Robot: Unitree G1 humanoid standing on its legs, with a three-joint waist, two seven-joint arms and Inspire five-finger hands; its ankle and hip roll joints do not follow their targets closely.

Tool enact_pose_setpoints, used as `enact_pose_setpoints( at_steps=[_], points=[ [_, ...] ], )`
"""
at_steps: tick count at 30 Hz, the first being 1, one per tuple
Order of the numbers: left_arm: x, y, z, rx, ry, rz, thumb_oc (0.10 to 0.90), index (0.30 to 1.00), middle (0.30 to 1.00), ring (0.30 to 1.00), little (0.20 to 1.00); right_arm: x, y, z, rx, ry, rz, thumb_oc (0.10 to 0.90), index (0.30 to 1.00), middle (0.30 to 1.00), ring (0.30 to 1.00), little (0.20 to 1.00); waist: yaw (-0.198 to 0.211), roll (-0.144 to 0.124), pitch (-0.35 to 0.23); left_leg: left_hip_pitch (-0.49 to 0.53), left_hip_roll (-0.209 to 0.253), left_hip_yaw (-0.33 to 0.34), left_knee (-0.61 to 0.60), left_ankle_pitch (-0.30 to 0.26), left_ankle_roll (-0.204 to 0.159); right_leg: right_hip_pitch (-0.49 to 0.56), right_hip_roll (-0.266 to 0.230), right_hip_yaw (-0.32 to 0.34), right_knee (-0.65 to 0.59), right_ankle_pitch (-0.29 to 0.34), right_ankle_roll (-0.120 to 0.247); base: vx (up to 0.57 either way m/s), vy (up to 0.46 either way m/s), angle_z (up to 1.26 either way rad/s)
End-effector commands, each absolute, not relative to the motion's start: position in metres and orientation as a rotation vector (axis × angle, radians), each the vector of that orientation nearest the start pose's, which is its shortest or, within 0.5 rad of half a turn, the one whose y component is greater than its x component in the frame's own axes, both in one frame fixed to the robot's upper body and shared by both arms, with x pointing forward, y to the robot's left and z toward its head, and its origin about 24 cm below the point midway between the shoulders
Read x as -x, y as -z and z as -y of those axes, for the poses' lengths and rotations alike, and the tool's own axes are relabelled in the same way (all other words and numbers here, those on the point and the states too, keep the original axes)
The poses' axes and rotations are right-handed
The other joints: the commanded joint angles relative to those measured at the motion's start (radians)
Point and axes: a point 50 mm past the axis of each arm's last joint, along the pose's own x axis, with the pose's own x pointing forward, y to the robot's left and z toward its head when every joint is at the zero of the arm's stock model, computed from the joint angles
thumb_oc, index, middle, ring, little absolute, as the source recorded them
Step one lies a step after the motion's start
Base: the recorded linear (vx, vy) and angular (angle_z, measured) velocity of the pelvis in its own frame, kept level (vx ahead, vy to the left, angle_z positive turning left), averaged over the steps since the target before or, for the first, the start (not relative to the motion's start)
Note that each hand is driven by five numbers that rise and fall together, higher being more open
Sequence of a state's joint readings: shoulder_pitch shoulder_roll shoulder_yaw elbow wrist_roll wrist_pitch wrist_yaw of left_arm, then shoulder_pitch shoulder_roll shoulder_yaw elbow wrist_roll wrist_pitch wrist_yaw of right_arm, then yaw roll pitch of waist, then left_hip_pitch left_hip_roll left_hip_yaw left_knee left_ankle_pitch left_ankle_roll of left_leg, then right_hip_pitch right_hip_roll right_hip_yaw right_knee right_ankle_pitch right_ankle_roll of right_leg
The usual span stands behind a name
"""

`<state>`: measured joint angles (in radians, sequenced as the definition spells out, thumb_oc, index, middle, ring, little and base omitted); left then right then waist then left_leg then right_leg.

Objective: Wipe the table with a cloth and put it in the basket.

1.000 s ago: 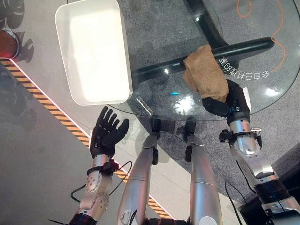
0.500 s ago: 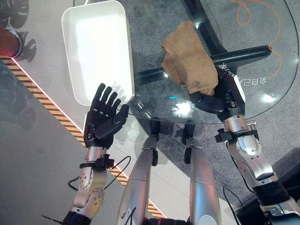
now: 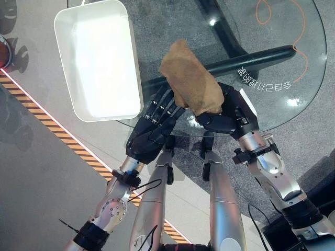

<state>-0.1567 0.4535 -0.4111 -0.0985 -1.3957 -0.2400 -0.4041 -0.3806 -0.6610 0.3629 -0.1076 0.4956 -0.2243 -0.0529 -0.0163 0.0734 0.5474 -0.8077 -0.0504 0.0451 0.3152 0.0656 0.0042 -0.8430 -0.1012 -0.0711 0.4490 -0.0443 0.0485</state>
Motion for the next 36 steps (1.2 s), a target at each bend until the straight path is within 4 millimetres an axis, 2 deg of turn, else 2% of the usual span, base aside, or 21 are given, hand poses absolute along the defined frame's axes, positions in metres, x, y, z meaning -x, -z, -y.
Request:
enact_pose_setpoints(
  at_steps=[1,9,16,23,27,31,36],
  points=[
    [-0.243,-0.142,-0.115,0.969,0.924,0.365,0.8,0.9,0.9,0.9,0.9,-0.245,-0.241,0.103,0.103,-0.722,0.907,0.1,0.3,0.3,0.3,0.2,0.002,-0.011,-0.027,0.03,-0.038,0.013,0.058,-0.097,0.023,0.037,0.079,0.021,-0.072,0.046,0.015,0.0,0.0,0.0],
    [-0.244,-0.145,-0.108,1.11,0.973,0.335,0.8,0.9,0.9,0.9,0.9,-0.248,-0.231,0.09,0.157,-0.801,0.825,0.1,0.3,0.3,0.3,0.2,0.004,-0.013,-0.027,0.027,-0.04,0.013,0.053,-0.095,0.023,0.034,0.077,0.024,-0.081,0.049,0.015,0.0,0.0,0.0],
    [-0.241,-0.145,-0.108,1.206,0.999,0.351,0.8,0.9,0.9,0.9,0.9,-0.253,-0.215,0.087,0.332,-0.775,0.762,0.1,0.3,0.3,0.3,0.2,0.006,-0.015,-0.027,0.028,-0.043,0.011,0.043,-0.09,0.02,0.038,0.073,0.02,-0.092,0.051,0.015,0.0,0.0,0.0],
    [-0.242,-0.146,-0.109,1.184,0.974,0.346,0.8,0.9,0.9,0.9,0.9,-0.254,-0.211,0.089,0.423,-0.768,0.762,0.1,0.3,0.3,0.3,0.2,0.007,-0.018,-0.027,0.025,-0.048,0.005,0.038,-0.087,0.021,0.037,0.073,0.018,-0.096,0.053,0.016,0.0,0.0,0.0],
    [-0.246,-0.149,-0.111,1.156,0.917,0.36,0.8,0.9,0.9,0.9,0.9,-0.254,-0.208,0.085,0.586,-0.761,0.763,0.1,0.3,0.3,0.3,0.2,0.008,-0.021,-0.027,0.023,-0.049,0.003,0.036,-0.084,0.021,0.034,0.075,0.017,-0.096,0.052,0.017,0.0,0.0,0.0],
    [-0.248,-0.151,-0.118,1.102,0.81,0.378,0.8,0.9,0.9,0.9,0.9,-0.258,-0.2,0.088,0.834,-0.694,0.755,0.1,0.3,0.3,0.3,0.2,0.01,-0.018,-0.027,0.02,-0.053,-0.002,0.032,-0.079,0.023,0.031,0.076,0.017,-0.096,0.052,0.017,0.0,0.0,0.0],
    [-0.249,-0.15,-0.119,1.101,0.759,0.375,0.8,0.9,0.9,0.9,0.9,-0.255,-0.2,0.085,0.91,-0.709,0.764,0.1,0.3,0.3,0.3,0.2,0.013,-0.018,-0.027,0.016,-0.057,-0.006,0.03,-0.076,0.023,0.028,0.076,0.015,-0.098,0.052,0.017,0.0,0.0,0.0]
  ],
)
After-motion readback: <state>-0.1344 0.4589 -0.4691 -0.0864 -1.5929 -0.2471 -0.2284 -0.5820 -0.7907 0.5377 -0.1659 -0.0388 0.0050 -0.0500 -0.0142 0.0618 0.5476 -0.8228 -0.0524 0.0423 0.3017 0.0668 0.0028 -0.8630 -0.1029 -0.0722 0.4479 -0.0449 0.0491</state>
